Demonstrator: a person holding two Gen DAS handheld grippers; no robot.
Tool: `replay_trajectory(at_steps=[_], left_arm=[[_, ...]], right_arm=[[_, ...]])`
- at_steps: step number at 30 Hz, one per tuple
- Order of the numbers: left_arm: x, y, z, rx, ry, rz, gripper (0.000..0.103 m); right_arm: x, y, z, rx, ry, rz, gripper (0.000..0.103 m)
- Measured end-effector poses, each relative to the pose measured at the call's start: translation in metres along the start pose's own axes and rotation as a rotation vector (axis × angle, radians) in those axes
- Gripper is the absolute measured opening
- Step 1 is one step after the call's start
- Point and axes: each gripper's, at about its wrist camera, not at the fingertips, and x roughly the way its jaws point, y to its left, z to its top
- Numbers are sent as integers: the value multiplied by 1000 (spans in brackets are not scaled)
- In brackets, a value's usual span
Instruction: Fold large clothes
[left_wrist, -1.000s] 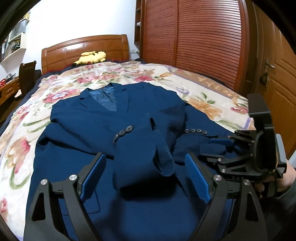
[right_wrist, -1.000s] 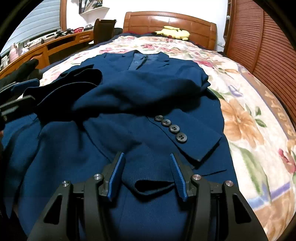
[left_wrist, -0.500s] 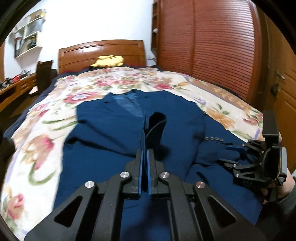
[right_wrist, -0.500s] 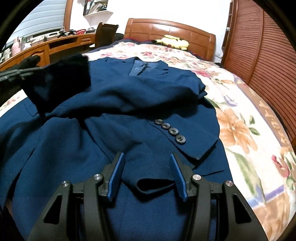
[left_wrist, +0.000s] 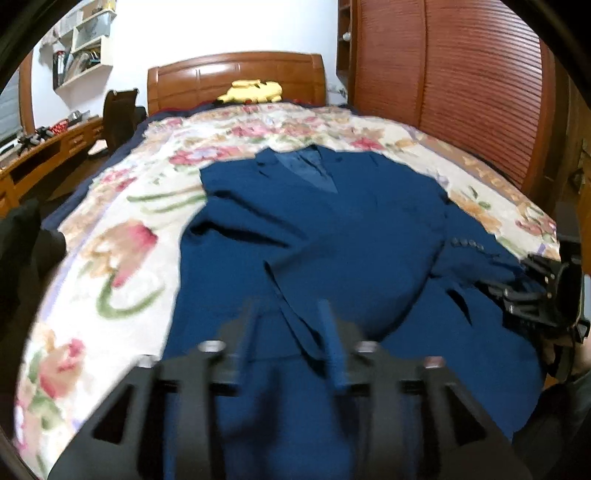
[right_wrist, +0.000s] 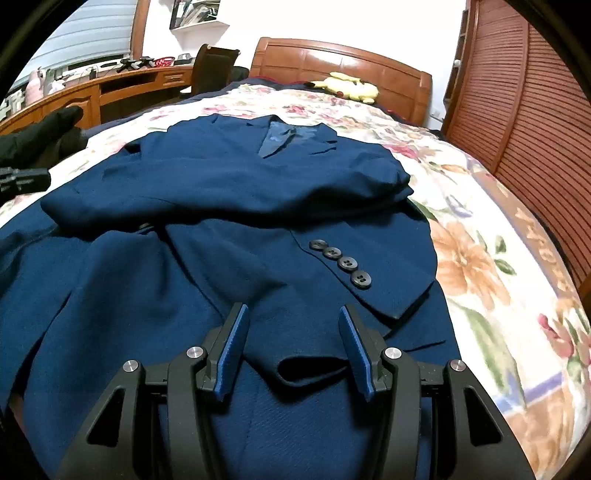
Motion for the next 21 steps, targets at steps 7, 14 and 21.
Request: replay_trajectory(at_steps=[7, 14, 21], left_arm=[[39, 14, 28, 25, 52, -29, 81], [86, 23, 41, 69, 159, 20, 81], [113, 27, 45, 70, 243, 16, 81]], right_arm=[[-3, -7, -1, 16, -13, 25, 53], [-3, -10, -3, 21, -19, 44, 53], [0, -13, -1, 33, -14, 69, 53]])
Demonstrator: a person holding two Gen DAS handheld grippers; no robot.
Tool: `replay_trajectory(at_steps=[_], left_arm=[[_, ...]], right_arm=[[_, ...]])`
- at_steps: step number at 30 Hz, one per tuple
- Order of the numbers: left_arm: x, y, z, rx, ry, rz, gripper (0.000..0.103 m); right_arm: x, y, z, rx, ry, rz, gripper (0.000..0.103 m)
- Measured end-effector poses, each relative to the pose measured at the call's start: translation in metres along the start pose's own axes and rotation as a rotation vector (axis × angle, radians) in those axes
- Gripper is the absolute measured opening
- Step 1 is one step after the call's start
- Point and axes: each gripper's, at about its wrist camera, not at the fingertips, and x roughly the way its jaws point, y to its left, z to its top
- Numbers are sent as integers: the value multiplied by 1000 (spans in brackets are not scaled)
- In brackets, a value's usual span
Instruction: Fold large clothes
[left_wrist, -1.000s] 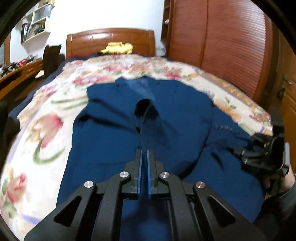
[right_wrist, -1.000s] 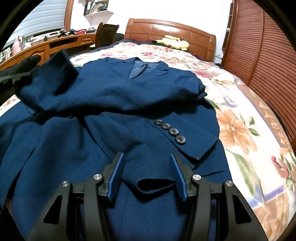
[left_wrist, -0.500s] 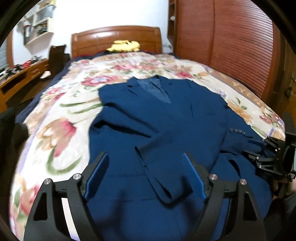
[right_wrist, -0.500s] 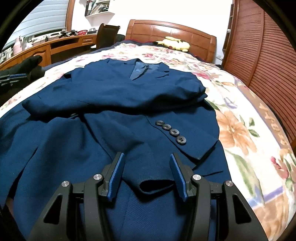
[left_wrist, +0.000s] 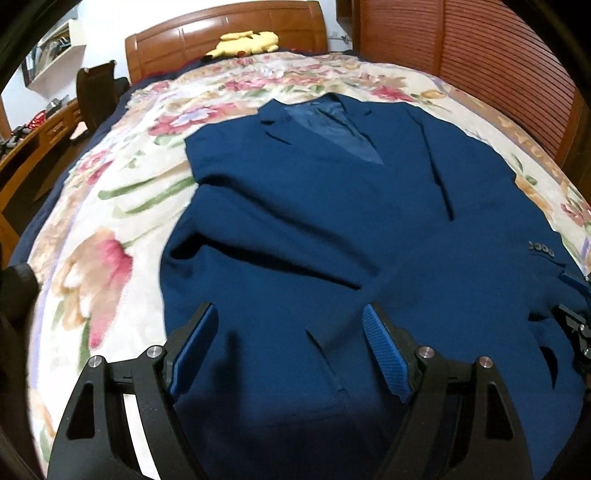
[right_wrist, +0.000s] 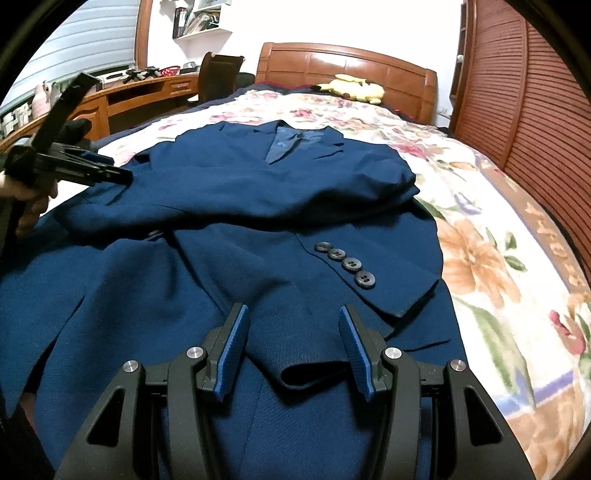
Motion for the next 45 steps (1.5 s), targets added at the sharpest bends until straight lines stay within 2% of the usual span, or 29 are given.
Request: replay_trajectory(at_steps=[1, 3, 6, 7, 8, 9, 11, 15, 18, 25, 36, 43, 45], left_arm=[[1, -2, 0, 4, 7, -26, 81], [0, -7, 0, 18, 8, -78, 67], [1, -15, -2, 46, 26, -100, 52], [1, -17, -2, 51, 32, -109, 44], [1, -18, -3, 54, 36, -116, 32], [-1, -21, -4, 58, 37, -115, 16], [-6, -24, -4, 62, 27, -69, 6], [-34, -38, -8, 102, -43, -25, 4], [-64, -46, -11, 105, -105, -22, 4], [-132, -78, -32, 132, -218, -101, 4], [-161, -129, -80, 180, -228, -223, 4], [-168, -131, -95, 147, -220, -211, 4], [-173, -129, -98, 141, -227, -210, 9]], right_arm=[[1, 0, 0, 2, 0, 4, 53], [1, -1, 1, 4, 2, 10, 53], [2, -1, 1, 6, 2, 14, 53], [2, -1, 1, 4, 2, 14, 53], [2, -1, 2, 4, 2, 13, 53], [2, -1, 1, 3, 1, 13, 53], [2, -1, 1, 4, -1, 15, 53], [-2, -4, 0, 21, -4, 32, 53], [-7, -8, 0, 44, -9, 29, 53], [-35, -18, -1, 90, -28, 0, 53], [-79, -14, -6, 96, -60, -44, 53], [-99, -18, -6, 83, -102, -45, 53], [-100, -18, -6, 85, -101, -42, 53]])
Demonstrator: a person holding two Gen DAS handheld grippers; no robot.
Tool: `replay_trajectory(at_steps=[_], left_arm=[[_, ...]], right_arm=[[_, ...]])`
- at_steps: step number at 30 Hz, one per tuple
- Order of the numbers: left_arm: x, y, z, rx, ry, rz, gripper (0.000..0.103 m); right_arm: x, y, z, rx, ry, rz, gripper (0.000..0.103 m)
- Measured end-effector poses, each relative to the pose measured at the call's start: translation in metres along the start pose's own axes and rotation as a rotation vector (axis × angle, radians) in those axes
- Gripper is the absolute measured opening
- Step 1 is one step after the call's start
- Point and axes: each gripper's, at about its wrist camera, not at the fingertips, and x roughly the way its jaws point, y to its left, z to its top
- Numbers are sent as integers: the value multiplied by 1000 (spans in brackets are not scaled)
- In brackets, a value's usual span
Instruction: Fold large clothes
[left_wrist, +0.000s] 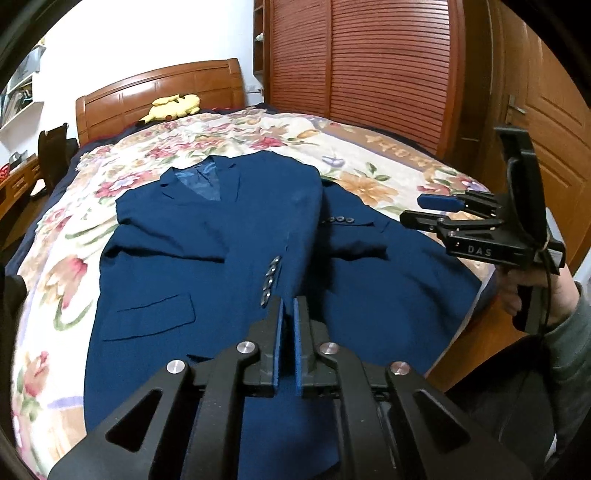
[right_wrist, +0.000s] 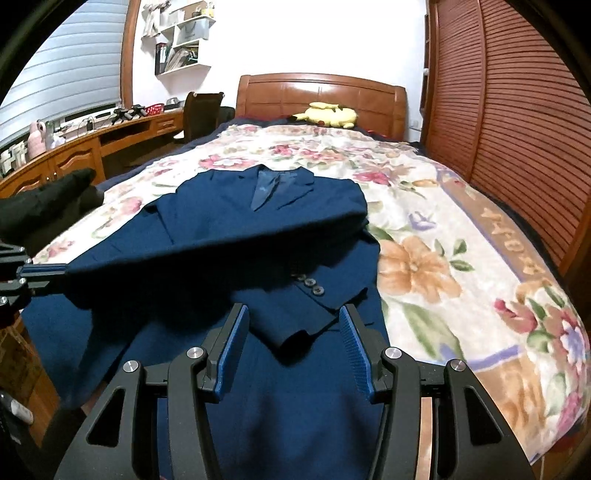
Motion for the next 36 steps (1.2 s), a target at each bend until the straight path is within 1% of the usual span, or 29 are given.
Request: replay_trajectory(at_steps=[1, 2, 3, 4, 5, 6, 8, 11, 14, 17, 21, 25, 27, 28, 31, 33, 34, 35, 36], left_arm=[[-4, 1, 0, 1, -10, 17, 11], [-8, 3, 0, 1, -23, 32, 20], [-10, 5, -1, -3, -31, 35, 34], [-13, 9, -1, -12, -41, 37, 42], [-15, 13, -1, -22, -50, 41, 53], [-16, 16, -1, -27, -53, 48, 62], [-14, 26, -1, -37, -57, 74, 71], [-6, 40, -4, -64, -51, 111, 72], [8, 52, -11, -91, -20, 126, 72], [25, 59, -21, -95, 15, 151, 72], [43, 63, -34, -96, 61, 154, 72], [52, 64, -40, -102, 81, 145, 72], [56, 66, -42, -112, 93, 126, 64], [58, 67, -42, -121, 101, 111, 62], [61, 69, -44, -145, 108, 68, 53], [63, 66, -44, -135, 112, 61, 41], [64, 64, -44, -126, 115, 58, 38], [65, 63, -44, -119, 119, 53, 27], [66, 60, -44, -111, 124, 52, 13]], right_arm=[[-1, 0, 0, -3, -2, 3, 53], [-1, 1, -1, -8, -2, 5, 53], [-2, 2, -1, -13, -2, 6, 53], [-3, 3, -1, -18, -5, 7, 53], [-4, 4, 0, -19, -8, 10, 53], [-4, 4, 0, -19, -10, 13, 53], [-3, 5, 0, -21, -9, 15, 53], [0, 7, 0, -27, -4, 21, 53], [5, 11, 1, -40, 7, 23, 53], [9, 15, 2, -52, 16, 25, 53], [11, 19, 3, -65, 23, 24, 53], [13, 21, 2, -73, 27, 26, 53], [14, 22, 2, -77, 31, 23, 53], [14, 22, 2, -79, 32, 23, 53], [14, 22, 2, -81, 32, 24, 53], [14, 22, 1, -83, 31, 25, 53], [14, 22, 1, -83, 31, 24, 53], [14, 22, 1, -83, 31, 24, 53], [14, 21, 1, -84, 31, 24, 53]])
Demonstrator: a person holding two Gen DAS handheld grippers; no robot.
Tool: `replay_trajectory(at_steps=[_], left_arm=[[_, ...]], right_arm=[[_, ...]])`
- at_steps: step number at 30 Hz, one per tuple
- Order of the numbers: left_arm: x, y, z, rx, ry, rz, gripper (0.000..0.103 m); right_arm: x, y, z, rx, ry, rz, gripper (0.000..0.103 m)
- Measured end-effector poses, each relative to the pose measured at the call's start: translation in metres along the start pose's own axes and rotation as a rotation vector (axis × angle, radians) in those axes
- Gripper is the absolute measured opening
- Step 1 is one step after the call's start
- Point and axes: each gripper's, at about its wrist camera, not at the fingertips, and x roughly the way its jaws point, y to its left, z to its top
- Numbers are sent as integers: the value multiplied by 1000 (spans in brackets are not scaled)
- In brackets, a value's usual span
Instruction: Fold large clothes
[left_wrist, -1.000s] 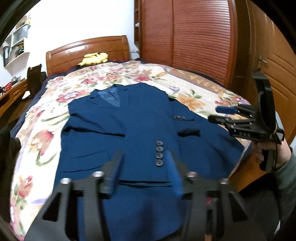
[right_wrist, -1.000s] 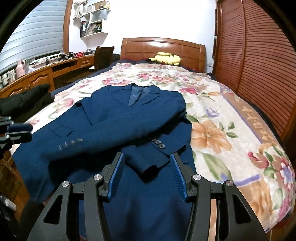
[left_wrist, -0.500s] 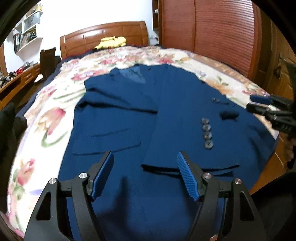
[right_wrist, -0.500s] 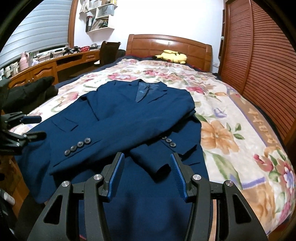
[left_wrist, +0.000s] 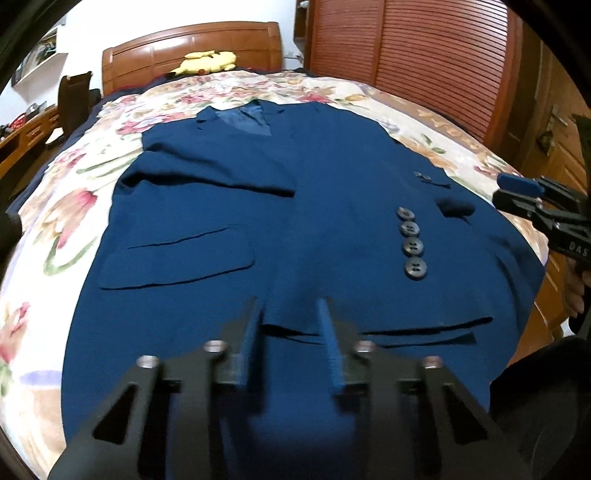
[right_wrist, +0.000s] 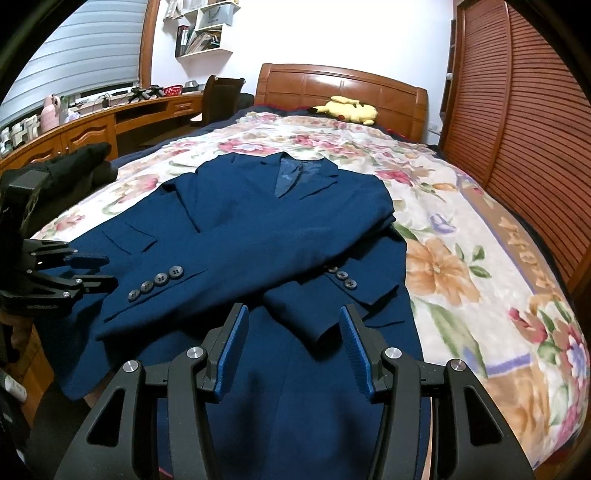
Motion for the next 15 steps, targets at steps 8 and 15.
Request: replay_trajectory(at_steps=[8, 15], left_arm=[[-33, 10, 18, -8, -114, 68, 4], [-51, 28, 47, -28, -171, 133, 4]], right_arm=[[0, -1, -2, -12, 2, -1, 53], [1, 0, -2, -16, 4, 2, 53]])
